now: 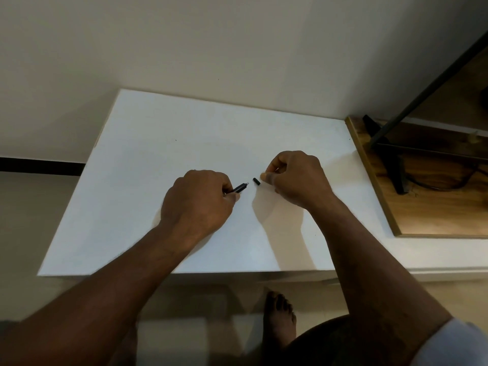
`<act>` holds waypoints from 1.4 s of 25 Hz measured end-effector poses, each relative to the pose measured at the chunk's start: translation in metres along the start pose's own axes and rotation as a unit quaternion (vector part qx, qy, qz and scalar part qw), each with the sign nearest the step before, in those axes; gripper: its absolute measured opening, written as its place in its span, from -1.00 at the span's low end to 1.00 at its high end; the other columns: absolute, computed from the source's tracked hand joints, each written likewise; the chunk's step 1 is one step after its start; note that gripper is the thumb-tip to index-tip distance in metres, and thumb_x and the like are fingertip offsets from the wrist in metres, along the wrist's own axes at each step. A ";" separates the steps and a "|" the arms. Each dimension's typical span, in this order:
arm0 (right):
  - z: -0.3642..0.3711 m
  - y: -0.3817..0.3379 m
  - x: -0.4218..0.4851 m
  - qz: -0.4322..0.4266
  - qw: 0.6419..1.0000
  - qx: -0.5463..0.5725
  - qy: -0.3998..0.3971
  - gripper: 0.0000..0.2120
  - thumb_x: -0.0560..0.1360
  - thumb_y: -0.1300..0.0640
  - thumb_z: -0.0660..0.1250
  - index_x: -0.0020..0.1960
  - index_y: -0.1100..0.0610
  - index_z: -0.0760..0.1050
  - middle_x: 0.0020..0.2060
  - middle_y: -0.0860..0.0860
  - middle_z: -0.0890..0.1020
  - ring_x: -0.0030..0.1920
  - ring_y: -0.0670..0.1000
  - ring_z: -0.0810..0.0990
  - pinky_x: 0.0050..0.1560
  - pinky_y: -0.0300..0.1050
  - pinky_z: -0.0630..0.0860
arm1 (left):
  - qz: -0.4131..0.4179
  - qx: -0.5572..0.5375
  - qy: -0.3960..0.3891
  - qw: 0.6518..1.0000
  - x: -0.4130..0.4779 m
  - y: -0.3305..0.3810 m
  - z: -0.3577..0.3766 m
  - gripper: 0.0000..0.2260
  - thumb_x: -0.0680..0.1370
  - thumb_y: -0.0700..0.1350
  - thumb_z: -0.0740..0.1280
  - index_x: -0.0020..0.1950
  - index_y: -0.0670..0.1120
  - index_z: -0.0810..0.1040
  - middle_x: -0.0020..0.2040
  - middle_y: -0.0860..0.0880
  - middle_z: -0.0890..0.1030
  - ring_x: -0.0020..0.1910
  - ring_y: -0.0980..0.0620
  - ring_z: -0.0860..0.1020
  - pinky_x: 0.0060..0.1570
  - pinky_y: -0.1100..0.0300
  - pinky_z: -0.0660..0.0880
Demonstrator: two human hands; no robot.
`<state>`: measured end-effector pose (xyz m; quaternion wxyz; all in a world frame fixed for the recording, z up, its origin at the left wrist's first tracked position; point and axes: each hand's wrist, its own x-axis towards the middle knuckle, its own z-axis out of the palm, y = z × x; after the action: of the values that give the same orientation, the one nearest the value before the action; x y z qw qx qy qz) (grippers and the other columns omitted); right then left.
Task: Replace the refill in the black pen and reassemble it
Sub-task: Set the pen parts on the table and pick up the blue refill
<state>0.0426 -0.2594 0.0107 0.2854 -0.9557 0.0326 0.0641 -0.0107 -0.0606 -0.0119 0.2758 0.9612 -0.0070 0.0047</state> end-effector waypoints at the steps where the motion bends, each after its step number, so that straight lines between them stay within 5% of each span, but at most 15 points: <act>1: 0.000 -0.003 -0.002 -0.001 1.000 0.025 -0.010 -0.86 0.51 0.00 0.54 -0.17 0.01 0.64 -0.23 -0.05 0.74 -0.22 0.00 0.74 -0.09 -0.04 0.68 | 0.000 0.000 -0.002 1.000 0.001 0.000 0.001 -0.78 0.60 0.14 0.38 0.06 0.06 0.75 -0.13 0.04 0.74 -0.18 0.00 0.62 -0.18 0.16 0.51; 6: 0.012 -0.013 -0.008 0.062 0.987 0.127 -0.076 -0.74 0.57 -0.02 0.50 -0.14 0.18 0.71 -0.33 -0.02 0.77 -0.45 -0.11 0.67 -0.43 -0.26 0.51 | 0.020 -0.020 0.018 0.999 0.001 -0.003 0.006 -0.79 0.60 0.11 0.41 0.12 0.06 0.75 -0.07 0.02 0.77 -0.20 0.06 0.59 -0.14 0.20 0.45; 14: 0.011 -0.017 -0.008 0.094 0.971 0.195 -0.099 -0.74 0.60 0.03 0.47 -0.14 0.21 0.67 -0.40 -0.03 0.72 -0.47 -0.14 0.62 -0.48 -0.29 0.47 | 0.041 -0.029 0.027 0.998 0.001 -0.003 0.007 -0.81 0.60 0.10 0.43 0.13 0.07 0.75 -0.07 0.04 0.77 -0.18 0.06 0.61 -0.13 0.20 0.44; 17: 0.008 -0.015 -0.005 0.076 0.983 0.166 -0.014 -0.81 0.58 0.21 0.37 -0.20 0.17 0.63 -0.31 -0.15 0.72 -0.49 -0.17 0.63 -0.43 -0.27 0.52 | 0.029 -0.032 0.012 0.999 0.002 -0.003 0.005 -0.83 0.61 0.08 0.42 0.09 0.07 0.76 -0.10 0.04 0.77 -0.19 0.05 0.63 -0.16 0.20 0.44; 20: -0.004 -0.007 -0.001 0.065 0.986 0.139 0.064 -0.73 0.62 0.03 0.38 -0.17 0.18 0.63 -0.30 -0.06 0.73 -0.46 -0.10 0.67 -0.25 -0.11 0.63 | 0.000 -0.043 0.007 0.999 0.001 -0.004 0.003 -0.82 0.60 0.09 0.42 0.01 0.04 0.75 -0.19 0.04 0.74 -0.22 0.02 0.64 -0.21 0.17 0.48; 26: 0.013 -0.018 -0.015 -0.013 0.985 0.092 -0.144 -0.76 0.56 0.00 0.52 -0.17 0.14 0.69 -0.31 -0.01 0.77 -0.32 -0.07 0.74 -0.31 -0.22 0.63 | -0.041 -0.020 0.019 0.999 0.005 -0.006 0.003 -0.80 0.57 0.11 0.44 -0.02 0.00 0.72 -0.20 0.02 0.71 -0.23 -0.02 0.63 -0.17 0.13 0.55; 29: 0.029 -0.022 -0.018 -0.062 0.993 0.004 -0.098 -0.79 0.55 -0.02 0.52 -0.17 0.09 0.68 -0.28 0.01 0.76 -0.24 0.03 0.74 -0.06 0.02 0.71 | -0.057 -0.001 0.012 0.998 0.007 -0.008 0.003 -0.77 0.55 0.14 0.46 -0.04 -0.01 0.71 -0.21 0.02 0.70 -0.24 -0.02 0.62 -0.19 0.16 0.47; 35: 0.025 -0.011 -0.010 -0.038 0.999 0.003 -0.030 -0.84 0.53 -0.01 0.52 -0.16 0.05 0.66 -0.25 -0.01 0.72 -0.16 0.06 0.72 -0.02 0.06 0.70 | -0.064 0.001 0.040 0.997 0.003 -0.003 0.010 -0.74 0.51 0.20 0.48 0.03 0.05 0.66 -0.09 -0.03 0.72 -0.22 0.00 0.52 -0.18 0.16 0.40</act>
<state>0.0309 -0.2362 -0.0028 0.2911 -0.9531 -0.0125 0.0818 -0.0074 -0.0633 -0.0222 0.2742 0.9591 0.0659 0.0255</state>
